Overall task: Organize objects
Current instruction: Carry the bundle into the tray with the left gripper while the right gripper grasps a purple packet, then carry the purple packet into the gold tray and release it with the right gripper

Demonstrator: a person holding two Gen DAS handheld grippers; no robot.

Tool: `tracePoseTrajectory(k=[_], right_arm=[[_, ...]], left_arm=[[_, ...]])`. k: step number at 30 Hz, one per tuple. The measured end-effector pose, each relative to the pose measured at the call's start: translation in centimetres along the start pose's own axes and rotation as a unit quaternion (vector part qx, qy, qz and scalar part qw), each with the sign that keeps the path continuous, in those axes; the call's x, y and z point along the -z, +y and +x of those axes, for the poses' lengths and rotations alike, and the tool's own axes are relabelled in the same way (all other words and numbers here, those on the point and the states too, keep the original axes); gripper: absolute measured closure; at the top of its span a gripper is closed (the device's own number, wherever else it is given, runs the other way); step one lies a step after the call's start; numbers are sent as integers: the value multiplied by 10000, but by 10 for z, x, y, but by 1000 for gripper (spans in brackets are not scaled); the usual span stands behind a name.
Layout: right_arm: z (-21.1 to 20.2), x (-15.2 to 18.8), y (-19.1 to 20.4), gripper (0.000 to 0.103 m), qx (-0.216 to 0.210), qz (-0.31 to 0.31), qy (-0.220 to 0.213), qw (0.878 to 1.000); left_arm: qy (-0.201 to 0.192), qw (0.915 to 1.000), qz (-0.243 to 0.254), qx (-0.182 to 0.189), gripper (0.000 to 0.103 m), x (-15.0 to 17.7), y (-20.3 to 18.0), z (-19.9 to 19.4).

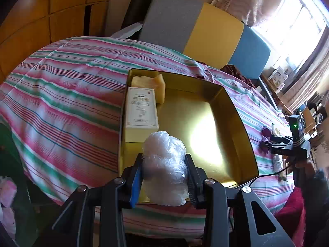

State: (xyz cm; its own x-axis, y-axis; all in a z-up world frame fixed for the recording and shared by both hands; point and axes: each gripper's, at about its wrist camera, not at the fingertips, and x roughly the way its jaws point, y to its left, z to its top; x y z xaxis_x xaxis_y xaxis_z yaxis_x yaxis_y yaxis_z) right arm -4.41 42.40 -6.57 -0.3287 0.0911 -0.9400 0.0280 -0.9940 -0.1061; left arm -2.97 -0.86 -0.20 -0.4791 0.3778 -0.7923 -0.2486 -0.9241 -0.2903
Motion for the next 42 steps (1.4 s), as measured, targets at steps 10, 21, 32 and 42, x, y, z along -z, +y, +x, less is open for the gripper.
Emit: tracePoseTrajectory(k=[10, 21, 32, 42], right_arm=[[9, 14, 4, 69, -195, 450, -53, 9988], [3, 25, 20, 69, -174, 560, -222, 9980], [5, 26, 19, 69, -151, 516, -245, 9983], [7, 25, 19, 69, -158, 555, -275, 9980]], left_arm=[[72, 10000, -25, -21, 65, 8, 14, -3], [341, 9988, 332, -85, 65, 12, -5, 23], [307, 9940, 698, -779, 61, -1, -7, 53], [-94, 9888, 795, -1260, 55, 7, -7, 39]])
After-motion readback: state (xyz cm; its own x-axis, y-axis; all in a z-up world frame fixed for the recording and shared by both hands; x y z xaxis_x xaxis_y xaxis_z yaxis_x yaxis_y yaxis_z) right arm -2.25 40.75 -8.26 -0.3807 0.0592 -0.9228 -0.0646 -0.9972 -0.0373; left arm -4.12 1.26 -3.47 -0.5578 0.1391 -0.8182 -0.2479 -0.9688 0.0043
